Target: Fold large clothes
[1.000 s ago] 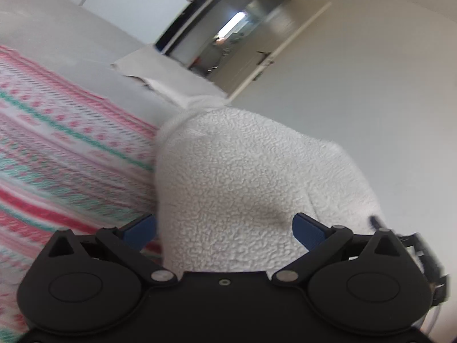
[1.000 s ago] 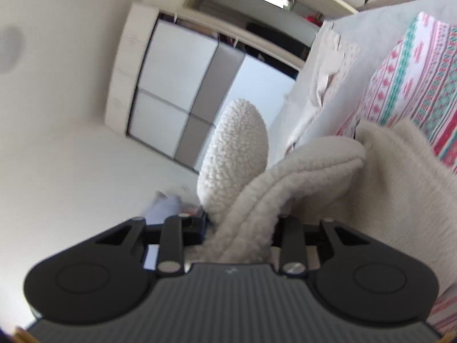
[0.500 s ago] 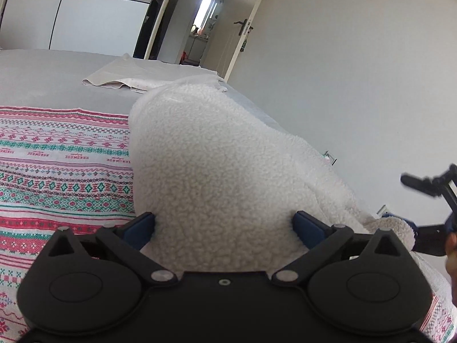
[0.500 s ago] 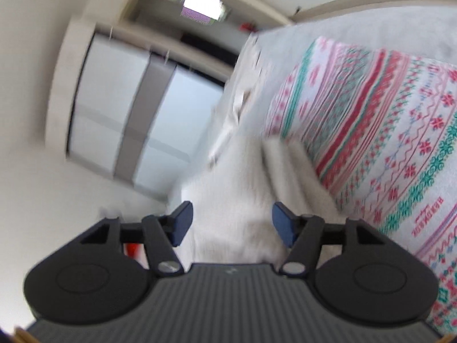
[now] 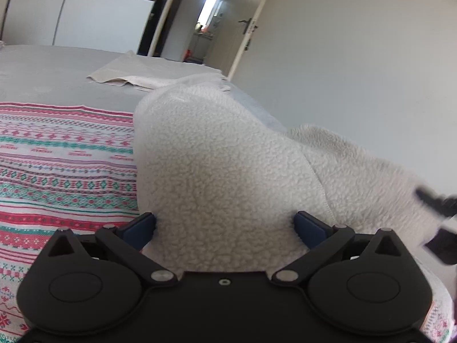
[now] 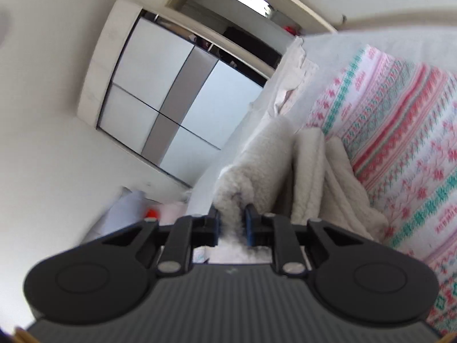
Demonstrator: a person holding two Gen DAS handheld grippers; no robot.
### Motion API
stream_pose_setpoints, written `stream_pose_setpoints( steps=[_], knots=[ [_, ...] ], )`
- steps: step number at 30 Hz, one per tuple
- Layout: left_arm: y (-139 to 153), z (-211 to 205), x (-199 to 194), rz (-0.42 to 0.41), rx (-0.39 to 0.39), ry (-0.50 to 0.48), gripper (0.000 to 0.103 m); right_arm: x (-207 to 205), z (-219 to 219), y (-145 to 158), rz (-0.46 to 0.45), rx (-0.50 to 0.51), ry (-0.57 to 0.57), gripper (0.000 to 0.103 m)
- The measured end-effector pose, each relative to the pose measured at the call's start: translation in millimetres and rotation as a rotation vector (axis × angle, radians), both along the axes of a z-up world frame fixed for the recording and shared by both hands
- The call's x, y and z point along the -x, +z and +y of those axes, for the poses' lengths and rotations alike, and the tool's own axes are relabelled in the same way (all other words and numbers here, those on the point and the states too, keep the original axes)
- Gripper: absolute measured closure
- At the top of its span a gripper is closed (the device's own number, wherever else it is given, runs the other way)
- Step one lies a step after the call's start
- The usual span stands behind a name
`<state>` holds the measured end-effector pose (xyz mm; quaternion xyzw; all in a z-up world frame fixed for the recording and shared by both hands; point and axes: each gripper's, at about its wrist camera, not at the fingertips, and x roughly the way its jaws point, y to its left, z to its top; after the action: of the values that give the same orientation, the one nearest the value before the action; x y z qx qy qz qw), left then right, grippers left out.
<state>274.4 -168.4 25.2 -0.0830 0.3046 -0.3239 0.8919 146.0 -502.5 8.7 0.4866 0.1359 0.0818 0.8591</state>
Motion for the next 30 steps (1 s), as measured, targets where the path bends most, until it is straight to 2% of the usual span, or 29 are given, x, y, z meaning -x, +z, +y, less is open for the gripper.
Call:
stream_pose_setpoints(
  steps=[2,3,4,5,6,7,8,9,10,11,13,15,19,21,23,25,26,28,29,30],
  knots=[
    [-1.7,-10.2,7.0,-0.041,-0.055,-0.029,0.0,-0.4,-7.4,-28.8,0.153,0.03,-0.051,0.088],
    [-2.9,-16.6,13.0,-0.078,-0.088,-0.043,0.0,-3.2,-12.2,-50.6,0.219,0.003,-0.06,0.087],
    [-2.9,-22.3,18.2,-0.108,-0.117,-0.044,0.0,-4.2,-18.1,-69.9,0.239,-0.074,-0.054,0.087],
    [-2.0,-24.6,20.1,-0.116,-0.125,-0.038,0.0,-1.4,-23.9,-78.7,0.222,-0.142,-0.047,0.084],
    [0.2,-23.2,18.4,-0.1,-0.119,-0.035,0.0,1.2,-25.9,-75.5,0.211,-0.145,-0.041,0.079],
    [2.5,-19.9,14.1,-0.073,-0.104,-0.03,0.0,3.8,-23.7,-65.2,0.208,-0.097,-0.041,0.075],
    [4.5,-15.1,8.1,-0.04,-0.083,-0.026,0.0,5.3,-19.7,-54.7,0.206,-0.039,-0.048,0.064],
    [5.5,-8.7,0.8,-0.001,-0.056,-0.023,0.0,6.1,-15.3,-45.3,0.202,0.005,-0.053,0.045],
    [6.0,-1.8,-5.8,0.04,-0.023,-0.019,0.0,5.6,-13.1,-39.1,0.205,0.034,-0.061,0.035],
    [5.8,5.8,-13.6,0.085,0.012,-0.013,0.0,3.6,-13.0,-34.5,0.208,0.052,-0.069,0.019],
    [3.8,21.7,-28.0,0.175,0.089,0.003,0.0,-3.9,-14.5,-29.5,0.196,0.06,-0.059,0.014],
    [0.4,38.0,-42.2,0.239,0.161,0.045,0.0,-16.3,-20.8,-29.8,0.194,0.021,-0.026,0.004],
    [-18.8,62.5,-71.0,0.385,0.296,0.09,0.0,-46.4,-32.8,-41.9,0.197,-0.088,0.063,0.001],
    [-35.8,64.1,-84.9,0.499,0.36,0.056,0.0,-59.8,-35.5,-49.3,0.252,-0.071,0.061,0.0],
    [-56.8,64.6,-94.5,0.618,0.467,0.005,0.0,-68.8,-34.8,-57.7,0.306,-0.046,0.062,0.0],
    [-77.6,62.7,-103.3,0.722,0.577,-0.032,0.0,-75.7,-35.7,-66.3,0.313,-0.029,0.065,0.0],
    [-86.4,60.6,-104.8,0.747,0.619,-0.039,0.0,-78.3,-35.8,-69.5,0.314,-0.025,0.07,0.0],
    [-92.2,56.5,-102.3,0.722,0.655,-0.046,0.0,-84.8,-35.9,-75.9,0.318,-0.012,0.08,0.001],
    [-90.6,54.8,-98.7,0.695,0.664,-0.044,0.001,-86.8,-33.4,-78.1,0.316,-0.006,0.087,0.008],
    [-85.9,52.1,-92.9,0.663,0.662,-0.053,0.001,-89.3,-28.6,-78.0,0.308,0.002,0.1,0.021]
  ],
)
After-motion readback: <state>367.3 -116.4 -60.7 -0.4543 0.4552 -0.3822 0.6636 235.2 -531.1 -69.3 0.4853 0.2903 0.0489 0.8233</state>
